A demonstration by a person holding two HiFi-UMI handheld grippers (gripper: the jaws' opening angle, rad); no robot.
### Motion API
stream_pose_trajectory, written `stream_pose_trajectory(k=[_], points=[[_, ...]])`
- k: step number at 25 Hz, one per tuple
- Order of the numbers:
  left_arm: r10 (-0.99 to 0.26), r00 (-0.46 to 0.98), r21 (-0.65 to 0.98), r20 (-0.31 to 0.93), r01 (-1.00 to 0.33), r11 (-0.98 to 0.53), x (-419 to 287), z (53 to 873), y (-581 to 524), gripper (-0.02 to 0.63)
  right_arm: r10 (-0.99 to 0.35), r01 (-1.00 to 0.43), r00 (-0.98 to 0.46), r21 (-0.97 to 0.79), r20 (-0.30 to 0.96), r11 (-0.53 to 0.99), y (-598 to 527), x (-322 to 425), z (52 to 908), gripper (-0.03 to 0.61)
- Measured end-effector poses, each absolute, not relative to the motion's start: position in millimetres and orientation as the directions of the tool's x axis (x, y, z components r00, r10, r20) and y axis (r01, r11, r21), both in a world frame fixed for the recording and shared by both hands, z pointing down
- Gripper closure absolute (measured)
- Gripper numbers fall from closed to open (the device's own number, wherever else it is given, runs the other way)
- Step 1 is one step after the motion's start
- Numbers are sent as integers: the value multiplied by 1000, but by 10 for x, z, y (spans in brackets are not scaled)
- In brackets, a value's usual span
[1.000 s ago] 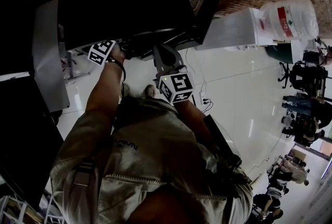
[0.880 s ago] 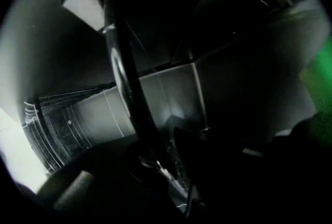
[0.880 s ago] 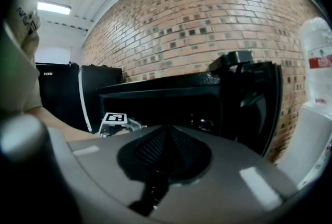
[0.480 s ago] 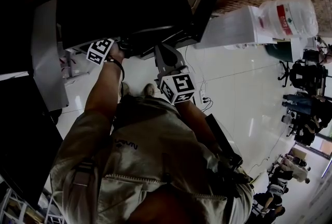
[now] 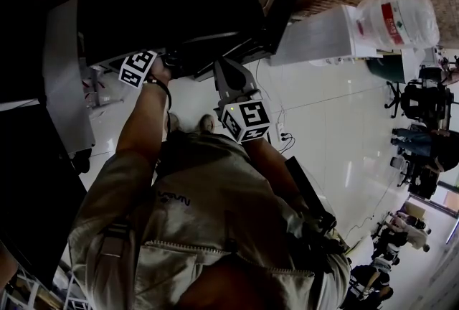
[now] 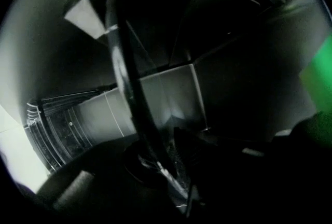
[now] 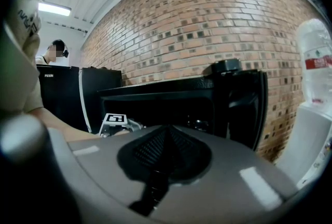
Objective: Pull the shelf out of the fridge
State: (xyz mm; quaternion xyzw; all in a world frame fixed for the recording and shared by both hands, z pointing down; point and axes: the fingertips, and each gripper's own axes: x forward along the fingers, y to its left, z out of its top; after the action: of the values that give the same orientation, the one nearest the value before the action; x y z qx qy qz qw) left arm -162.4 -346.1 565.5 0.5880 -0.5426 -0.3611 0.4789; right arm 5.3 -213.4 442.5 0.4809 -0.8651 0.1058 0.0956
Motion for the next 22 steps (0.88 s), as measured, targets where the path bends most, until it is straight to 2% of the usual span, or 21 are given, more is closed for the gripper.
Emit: stream_pose_trajectory(k=[14,22], points=[[-981,161,951,110,-303,57,-1617,5663,-3451,557,-821,-860,-507,-89,264,503,-2083,55,4404,578],[-988,140,970,65,-239,30,-1602,5565,-3377,580,-828,-866,-496,-81,263,493,-2020,83,4428,578]])
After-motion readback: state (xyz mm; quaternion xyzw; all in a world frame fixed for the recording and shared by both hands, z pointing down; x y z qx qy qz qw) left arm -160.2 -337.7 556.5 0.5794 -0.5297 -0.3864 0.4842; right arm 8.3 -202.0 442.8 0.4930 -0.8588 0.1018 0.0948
